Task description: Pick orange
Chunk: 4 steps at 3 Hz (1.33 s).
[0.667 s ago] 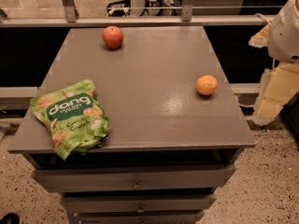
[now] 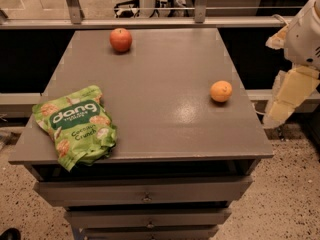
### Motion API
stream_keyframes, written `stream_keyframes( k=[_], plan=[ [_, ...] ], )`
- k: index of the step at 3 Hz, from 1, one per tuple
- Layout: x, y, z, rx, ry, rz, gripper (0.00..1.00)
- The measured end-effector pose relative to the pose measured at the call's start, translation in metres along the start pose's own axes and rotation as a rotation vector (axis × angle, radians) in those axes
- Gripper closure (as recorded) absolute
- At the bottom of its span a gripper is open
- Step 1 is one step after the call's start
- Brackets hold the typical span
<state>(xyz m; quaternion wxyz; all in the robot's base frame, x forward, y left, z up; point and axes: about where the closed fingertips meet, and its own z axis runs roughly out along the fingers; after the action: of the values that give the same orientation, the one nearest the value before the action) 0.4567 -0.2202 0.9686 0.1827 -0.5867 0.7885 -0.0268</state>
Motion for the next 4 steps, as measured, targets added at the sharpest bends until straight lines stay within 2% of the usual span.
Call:
stream_keyframes(
  k=[1,2,3,4],
  plan=[
    [-0.001,-0.025,0.024,-0.002,-0.074,0.056,0.00],
    [-0.002,-0.054,0.057,-0.026,-0.193,0.160,0.00],
    [-0.007,-0.062,0.078,-0.043,-0.267,0.197,0.00],
    [-0.013,-0.071,0.111,-0.041,-0.358,0.199,0.00]
  ],
)
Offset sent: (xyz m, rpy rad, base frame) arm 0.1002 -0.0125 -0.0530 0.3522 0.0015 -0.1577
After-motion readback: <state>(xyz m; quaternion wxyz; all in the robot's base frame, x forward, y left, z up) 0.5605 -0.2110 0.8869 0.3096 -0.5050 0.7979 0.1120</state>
